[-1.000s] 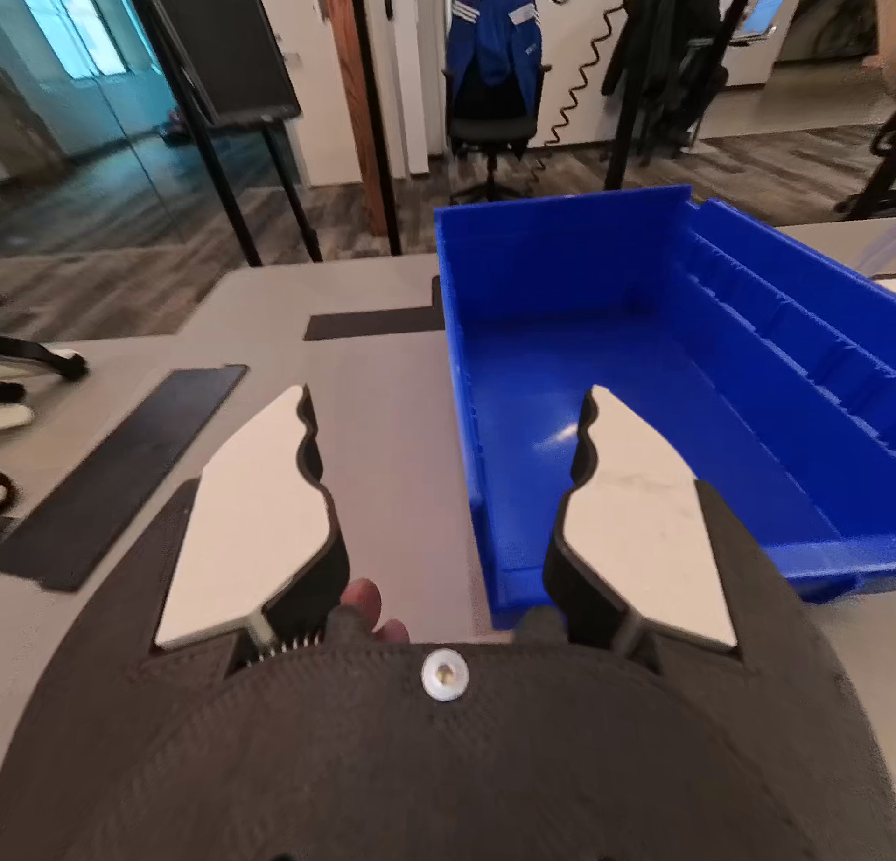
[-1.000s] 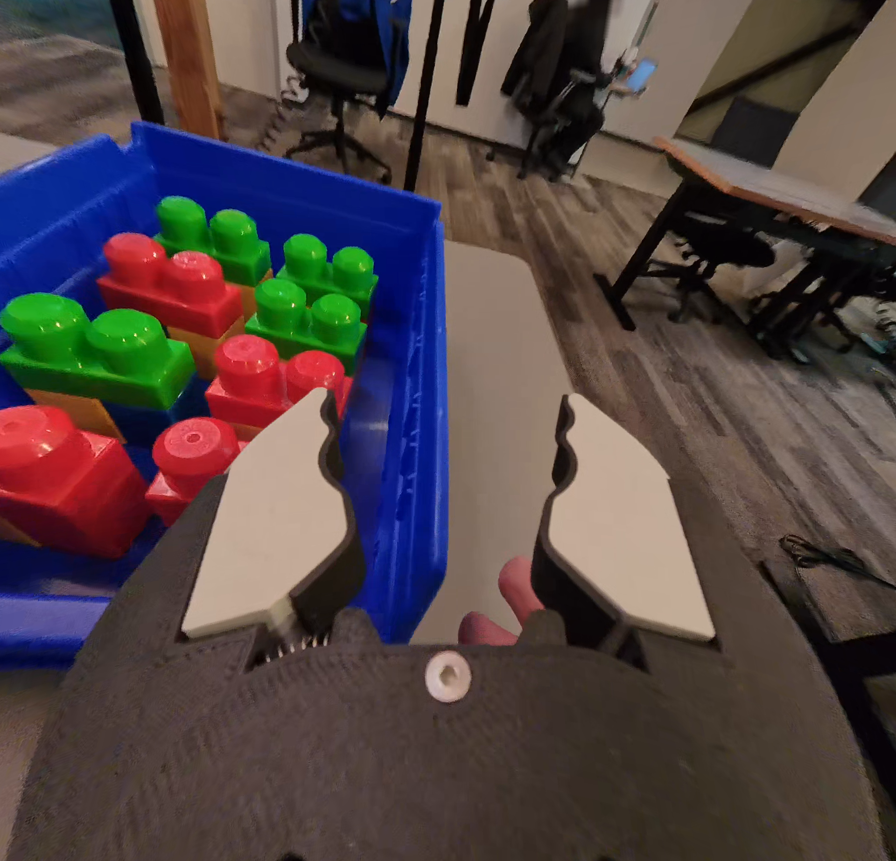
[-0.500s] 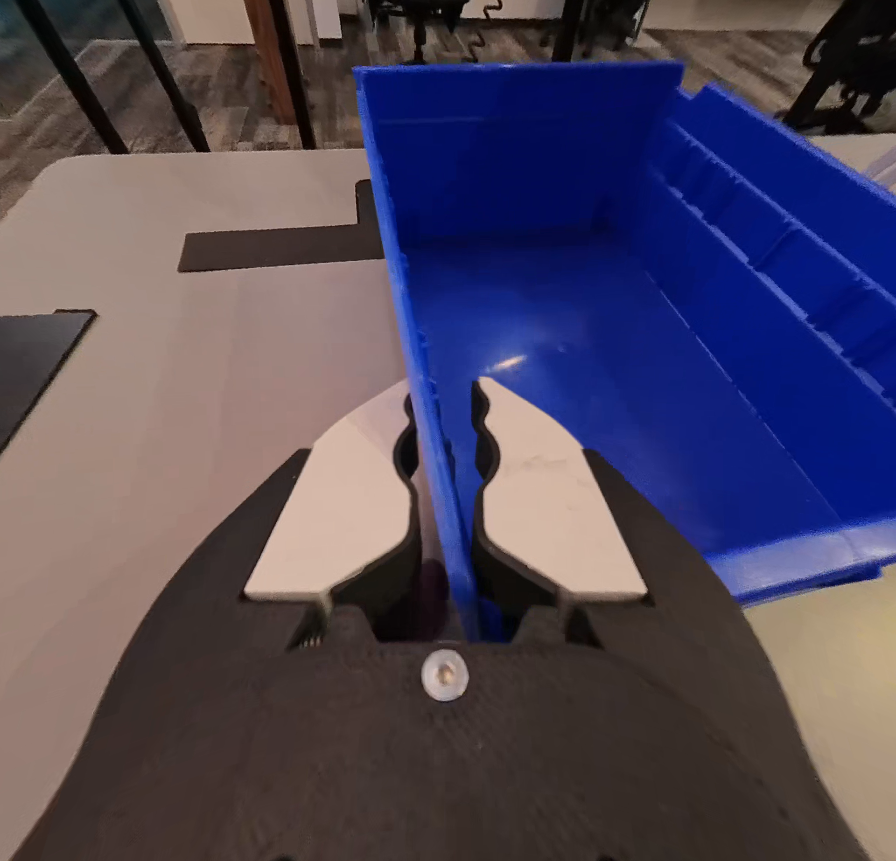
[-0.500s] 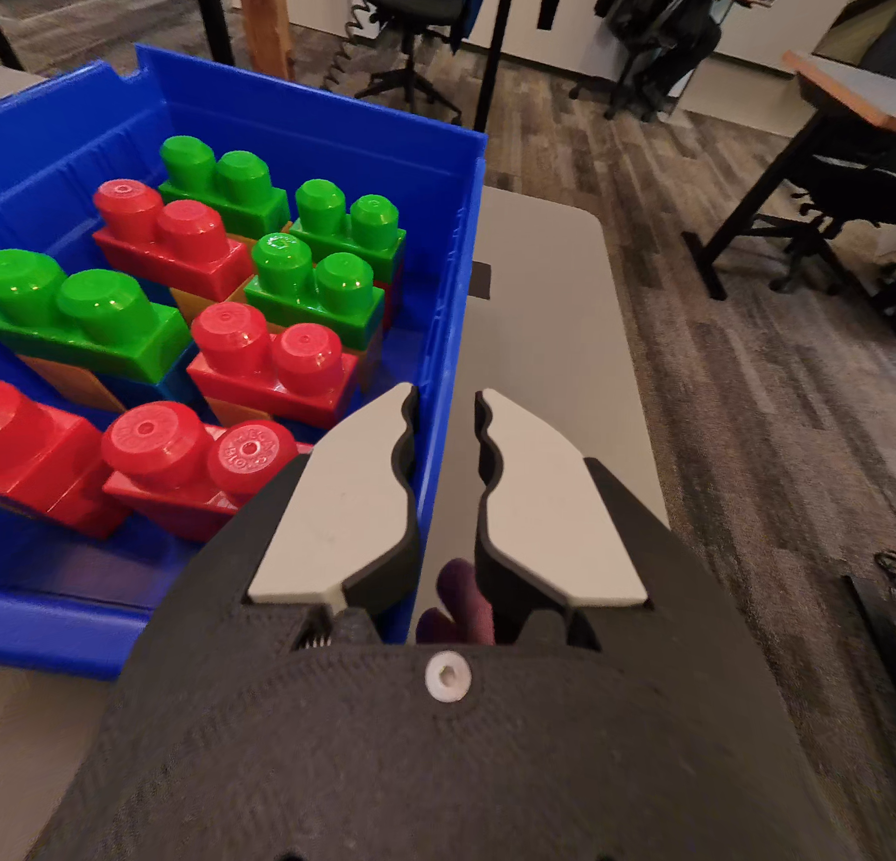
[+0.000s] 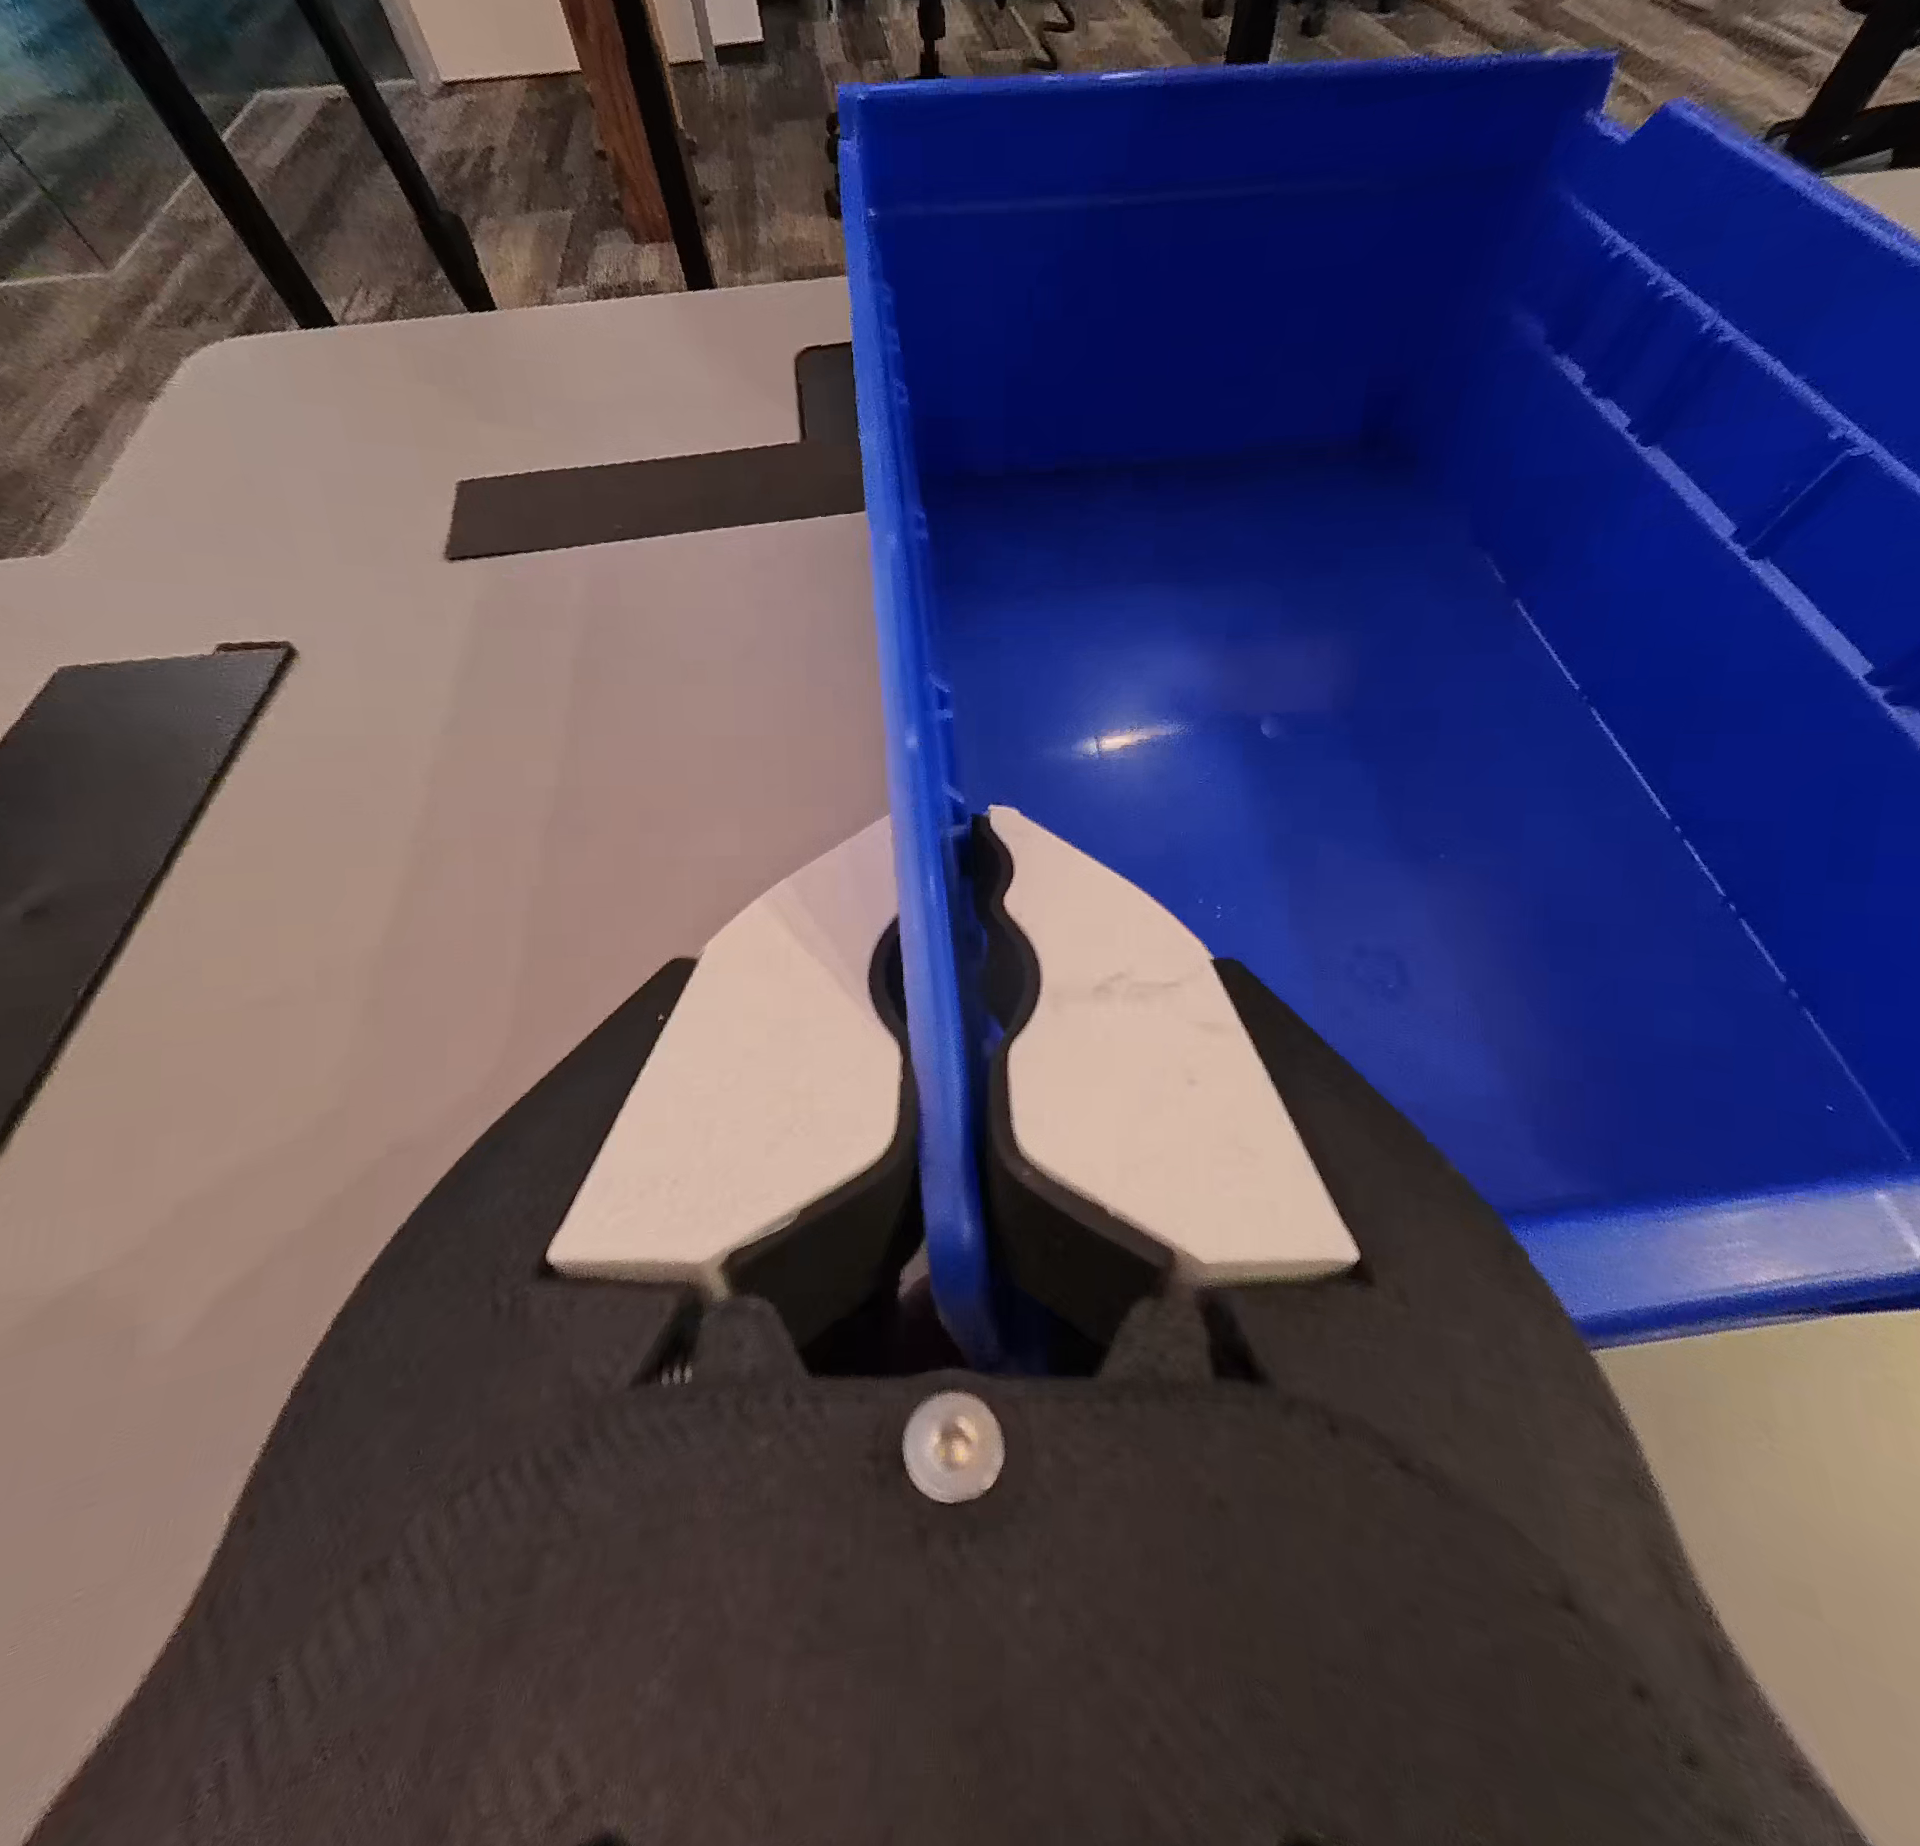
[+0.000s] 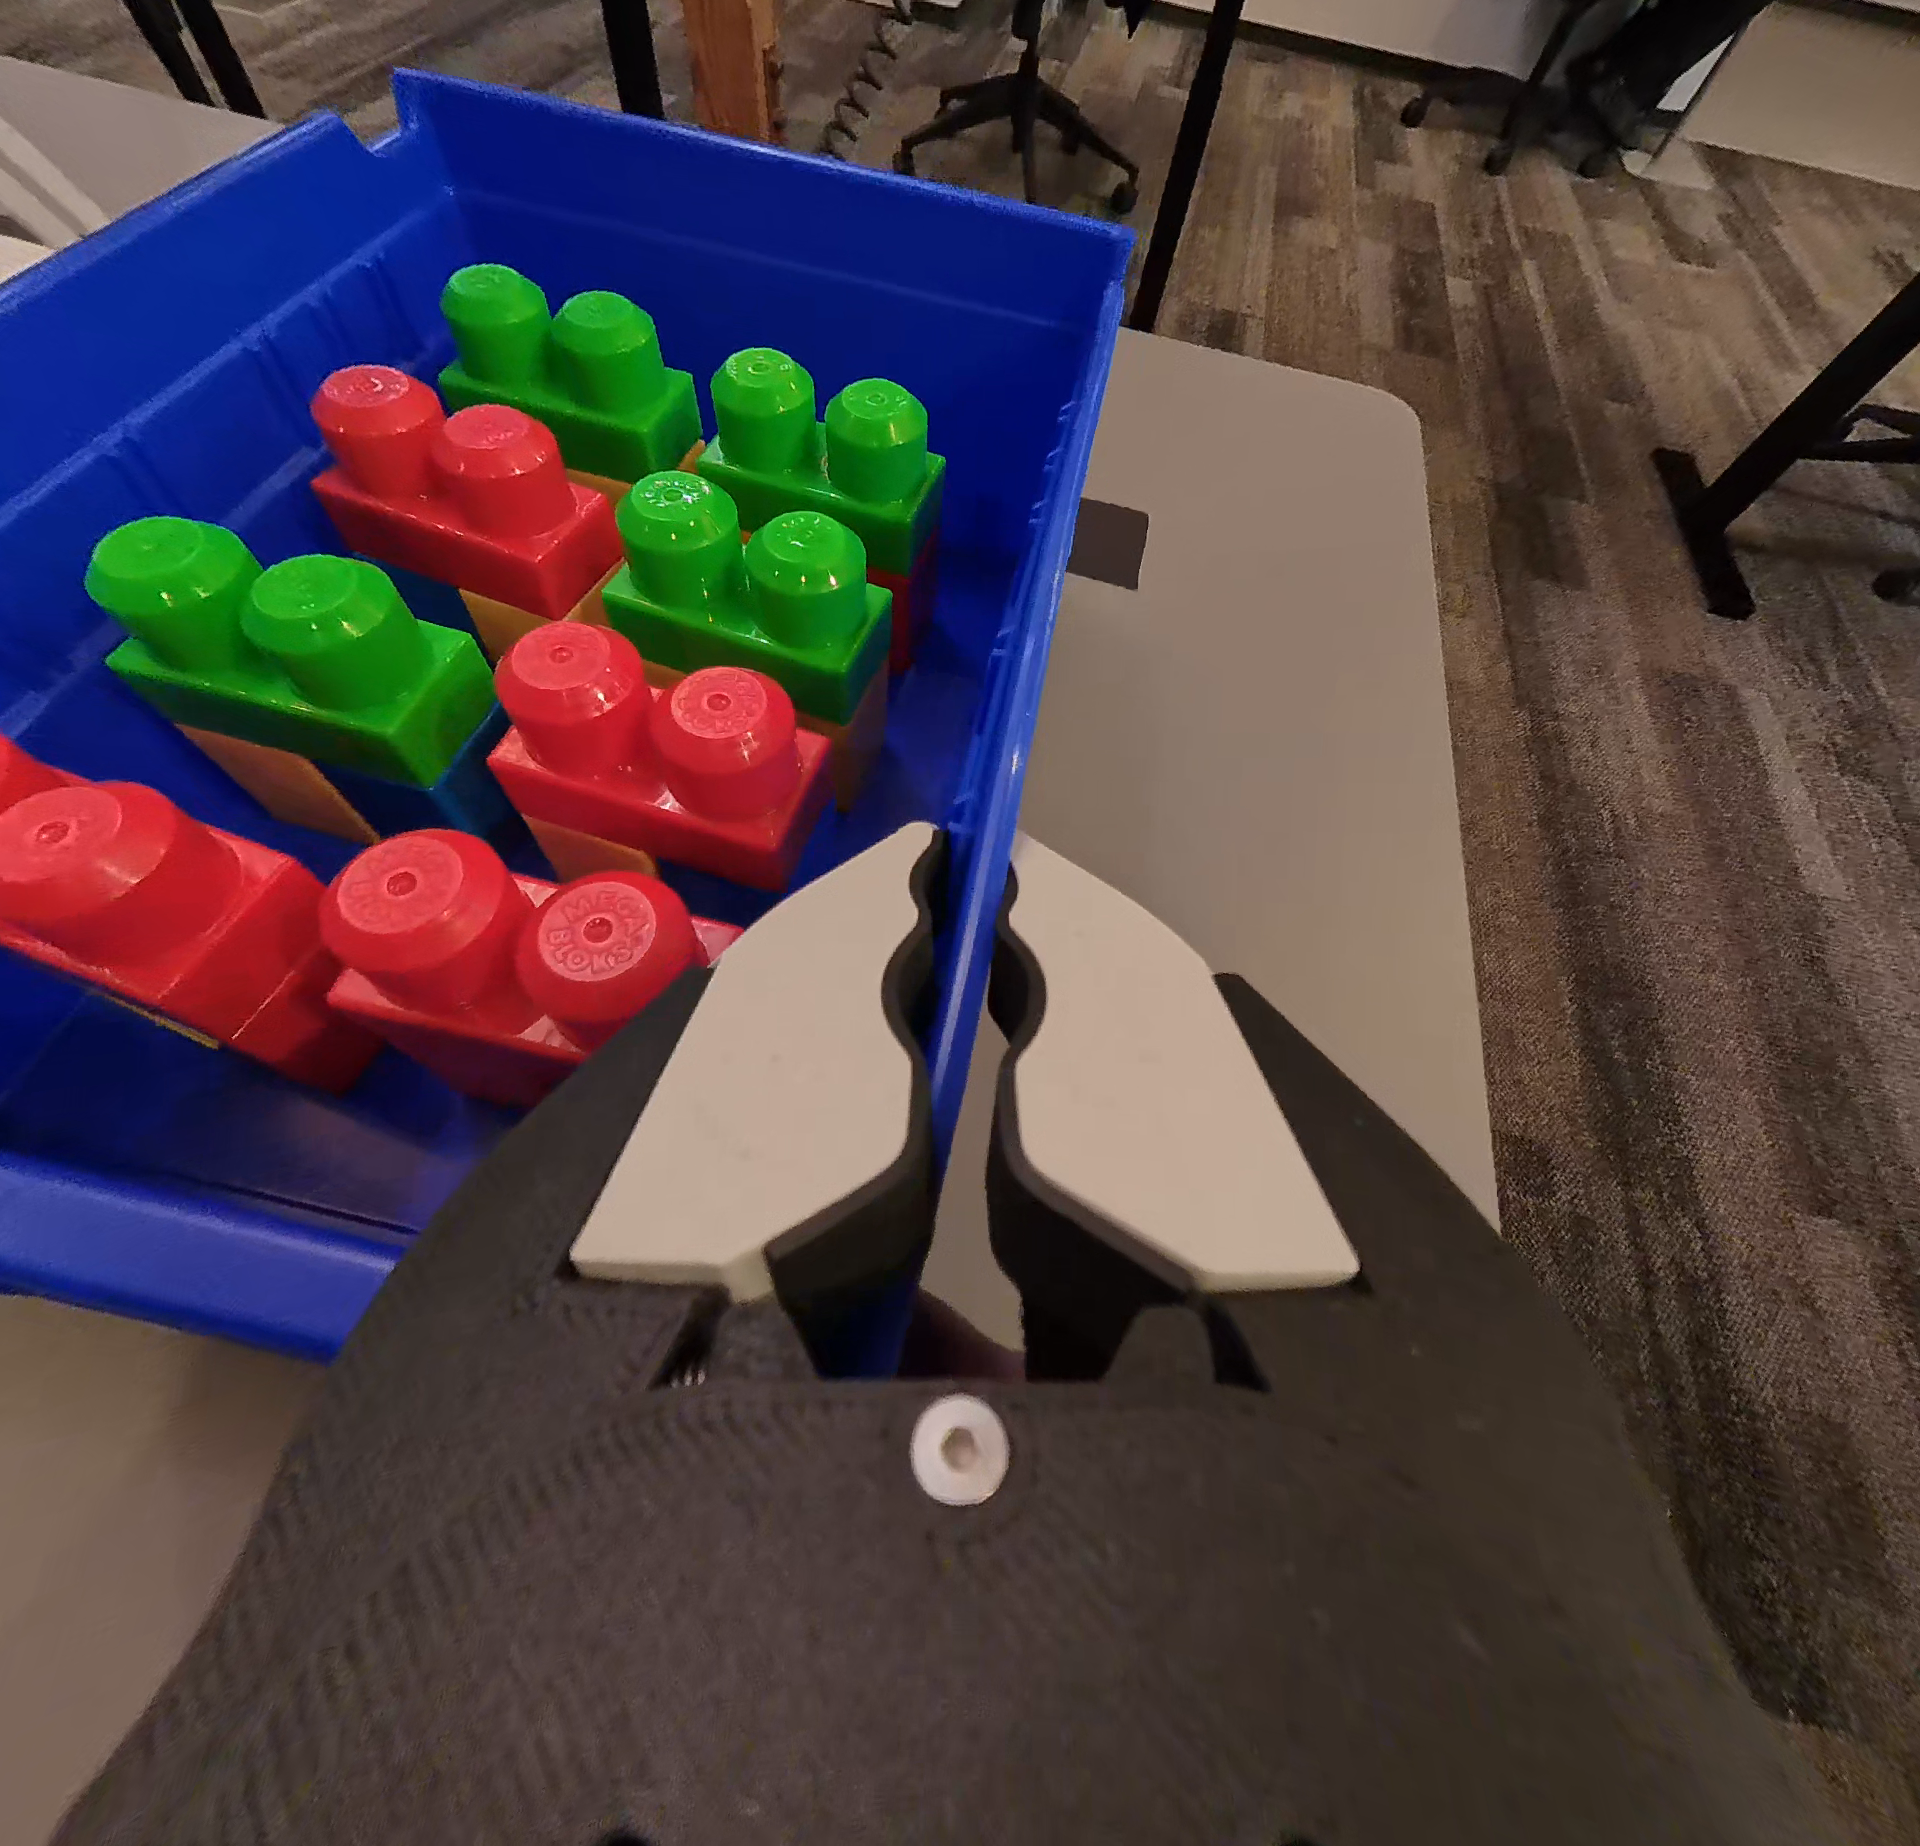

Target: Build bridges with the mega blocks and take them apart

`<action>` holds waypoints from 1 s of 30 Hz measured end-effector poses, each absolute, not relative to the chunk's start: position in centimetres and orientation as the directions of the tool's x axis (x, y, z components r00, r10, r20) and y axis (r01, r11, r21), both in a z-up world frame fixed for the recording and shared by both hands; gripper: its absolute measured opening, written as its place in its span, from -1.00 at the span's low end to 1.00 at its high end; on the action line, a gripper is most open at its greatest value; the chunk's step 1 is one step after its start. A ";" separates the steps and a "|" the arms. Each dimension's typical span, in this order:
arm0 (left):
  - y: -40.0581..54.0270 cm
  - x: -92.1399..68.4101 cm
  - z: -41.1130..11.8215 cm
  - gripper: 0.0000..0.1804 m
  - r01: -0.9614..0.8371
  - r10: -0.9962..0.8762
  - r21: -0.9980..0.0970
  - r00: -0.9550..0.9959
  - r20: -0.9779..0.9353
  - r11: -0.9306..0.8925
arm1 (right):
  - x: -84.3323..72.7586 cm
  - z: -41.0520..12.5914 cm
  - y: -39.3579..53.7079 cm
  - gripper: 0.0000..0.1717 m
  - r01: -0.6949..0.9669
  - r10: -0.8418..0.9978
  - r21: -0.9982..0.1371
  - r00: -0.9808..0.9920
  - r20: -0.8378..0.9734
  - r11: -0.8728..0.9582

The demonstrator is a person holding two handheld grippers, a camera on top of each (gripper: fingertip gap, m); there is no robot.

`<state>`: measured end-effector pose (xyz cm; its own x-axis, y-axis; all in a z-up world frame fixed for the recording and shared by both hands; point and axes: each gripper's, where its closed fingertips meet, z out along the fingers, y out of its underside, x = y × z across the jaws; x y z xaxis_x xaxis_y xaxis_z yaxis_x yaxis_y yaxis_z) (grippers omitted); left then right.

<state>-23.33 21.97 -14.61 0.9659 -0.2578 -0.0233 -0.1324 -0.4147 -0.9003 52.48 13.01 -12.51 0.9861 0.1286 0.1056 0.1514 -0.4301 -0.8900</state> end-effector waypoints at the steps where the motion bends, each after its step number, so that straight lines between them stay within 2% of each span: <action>1: 21.6 -23.6 -14.4 -0.93 -0.134 -0.255 -0.902 0.966 -0.028 -0.410 | 52.5 -12.5 12.5 -0.94 0.157 0.137 -0.888 0.985 0.107 -0.432; 18: 12.8 -30.9 -7.1 -0.93 -0.079 -0.143 -0.959 0.989 -0.041 -0.273 | 45.7 -12.6 -0.4 -0.94 0.216 0.327 -0.889 0.941 0.081 -0.403; 23: 12.3 -34.6 -4.2 -0.93 -0.092 -0.080 -0.964 0.994 -0.075 -0.248 | 40.6 -12.6 -2.1 -0.94 0.235 0.389 -0.890 0.918 0.072 -0.390; 30: 11.4 -37.3 -1.3 -0.93 -0.108 -0.097 -0.968 0.991 -0.087 -0.228 | 32.0 -12.6 -1.7 -0.93 0.275 0.476 -0.889 0.876 0.074 -0.367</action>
<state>-37.32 11.44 -1.26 0.9915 -0.0968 -0.0874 -0.1075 -0.2278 -0.9677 31.97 -1.69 -12.59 0.8762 0.4763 0.0738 0.2745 -0.3672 -0.8887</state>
